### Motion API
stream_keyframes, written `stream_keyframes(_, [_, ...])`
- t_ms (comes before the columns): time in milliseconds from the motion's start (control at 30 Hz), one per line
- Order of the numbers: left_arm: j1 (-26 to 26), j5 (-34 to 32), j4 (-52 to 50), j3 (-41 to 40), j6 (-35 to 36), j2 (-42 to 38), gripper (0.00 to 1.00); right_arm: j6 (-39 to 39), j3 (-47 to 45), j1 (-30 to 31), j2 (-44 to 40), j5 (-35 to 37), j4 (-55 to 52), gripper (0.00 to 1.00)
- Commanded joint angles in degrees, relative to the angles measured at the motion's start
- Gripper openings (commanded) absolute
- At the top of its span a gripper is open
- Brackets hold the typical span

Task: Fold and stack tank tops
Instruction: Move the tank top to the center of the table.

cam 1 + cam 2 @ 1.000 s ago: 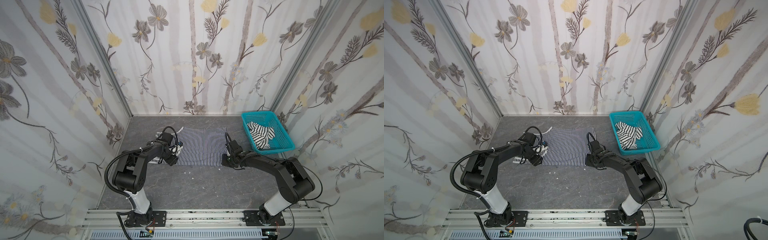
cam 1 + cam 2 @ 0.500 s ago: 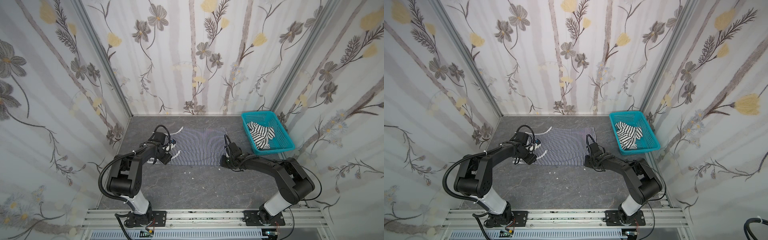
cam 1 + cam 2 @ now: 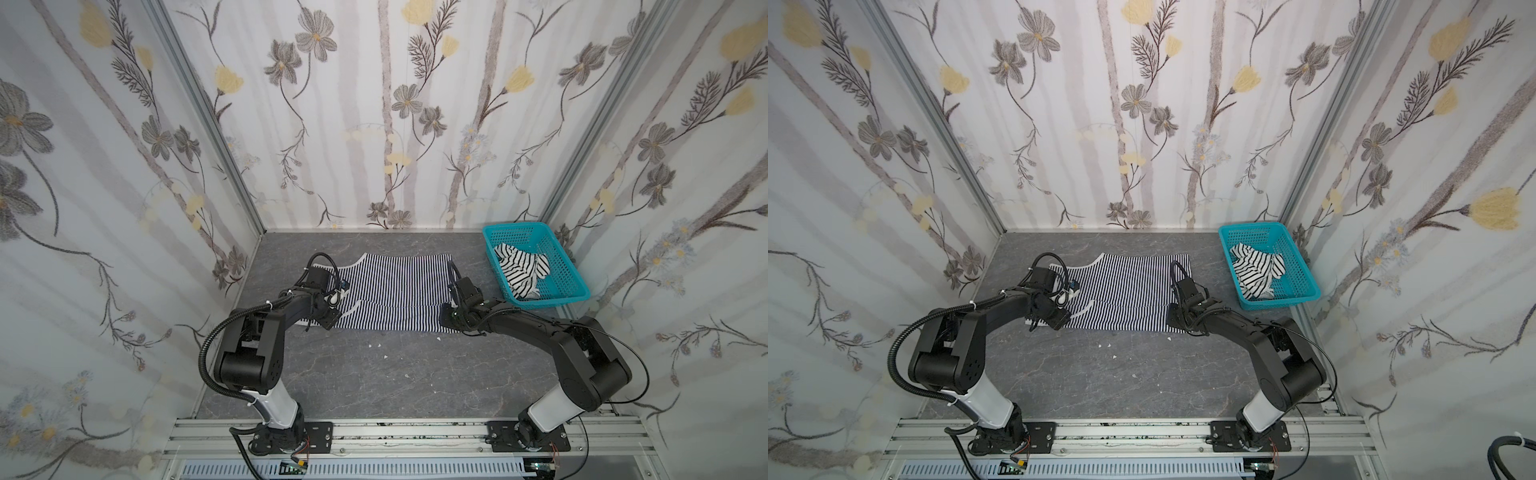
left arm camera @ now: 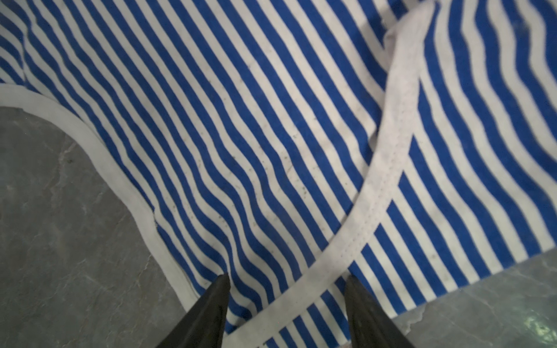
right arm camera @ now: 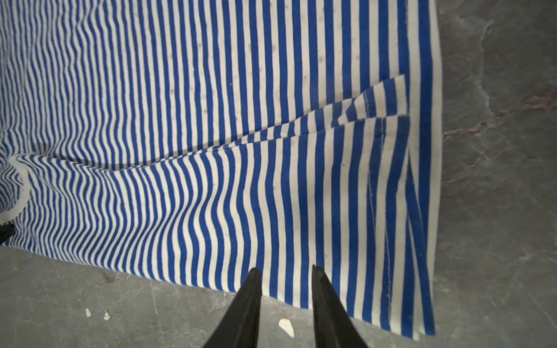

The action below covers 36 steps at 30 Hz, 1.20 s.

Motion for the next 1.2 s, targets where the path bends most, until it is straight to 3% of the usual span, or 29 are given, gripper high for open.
stream_keyframes(0, [0.09,-2.76,-2.89,-1.51,2.07,0.32,0.63,-0.58,1.10,-0.06,3.29,1.29,0.35,0.31])
stream_keyframes(167, [0.16,-3.36,-2.92,-3.39,3.30,-1.45,0.63,0.23,-2.33,0.83,3.61,0.66,1.10,0.30])
stream_keyframes(467, [0.33,-6.09,-3.10,-11.23,6.80,-8.86,0.63,3.10,-13.32,4.44,-3.58,0.52,0.21,0.30])
stream_keyframes(867, [1.93,-9.07,-6.07,-24.30,13.12,-25.15,0.65,9.84,-19.48,15.76,-6.73,-0.07,-2.65,0.30])
stream_keyframes(1000, [2.00,-9.27,-8.74,-25.46,13.11,-30.38,0.65,11.83,-20.38,19.62,-8.16,-0.09,-4.66,0.30])
stream_keyframes(1167, [1.98,-8.98,-11.56,-23.46,12.14,-34.42,0.68,12.33,-19.01,20.18,-13.97,1.27,-9.27,0.31])
